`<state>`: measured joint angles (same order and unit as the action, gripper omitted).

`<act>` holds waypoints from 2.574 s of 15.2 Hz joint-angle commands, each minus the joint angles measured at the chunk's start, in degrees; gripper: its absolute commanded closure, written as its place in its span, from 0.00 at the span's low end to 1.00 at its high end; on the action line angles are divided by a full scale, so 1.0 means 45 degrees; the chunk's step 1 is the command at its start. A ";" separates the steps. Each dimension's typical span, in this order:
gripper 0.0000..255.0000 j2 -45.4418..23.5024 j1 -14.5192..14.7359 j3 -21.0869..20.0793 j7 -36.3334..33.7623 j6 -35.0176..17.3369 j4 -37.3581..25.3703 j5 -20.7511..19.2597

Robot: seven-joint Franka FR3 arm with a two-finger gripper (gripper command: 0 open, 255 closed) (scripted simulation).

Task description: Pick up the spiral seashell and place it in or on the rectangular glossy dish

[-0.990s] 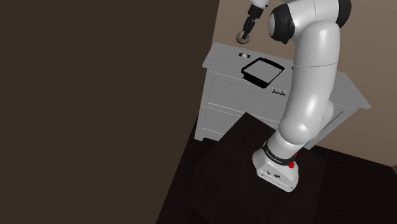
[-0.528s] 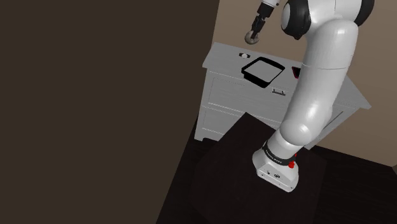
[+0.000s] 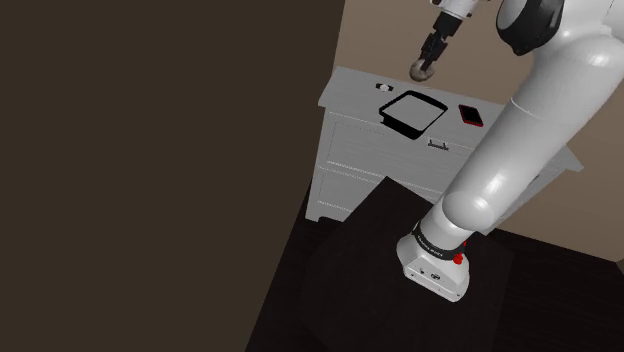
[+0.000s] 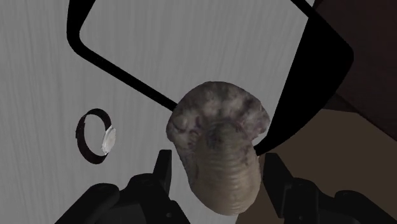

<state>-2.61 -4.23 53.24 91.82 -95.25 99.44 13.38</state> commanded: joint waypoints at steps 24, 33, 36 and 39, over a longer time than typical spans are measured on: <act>1.00 0.0859 0.0017 0.0082 0.0439 -0.2524 0.3070 -0.0618; 0.00 0.0942 -0.0065 0.0166 0.0344 -0.1264 0.1864 -0.0761; 0.00 0.0924 -0.0091 0.0198 0.0344 -0.0926 0.1521 -0.0763; 0.00 0.0920 -0.0091 0.0199 0.0346 -0.0925 0.1518 -0.0760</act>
<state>1.50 -4.64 54.13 93.39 -99.48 106.31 9.99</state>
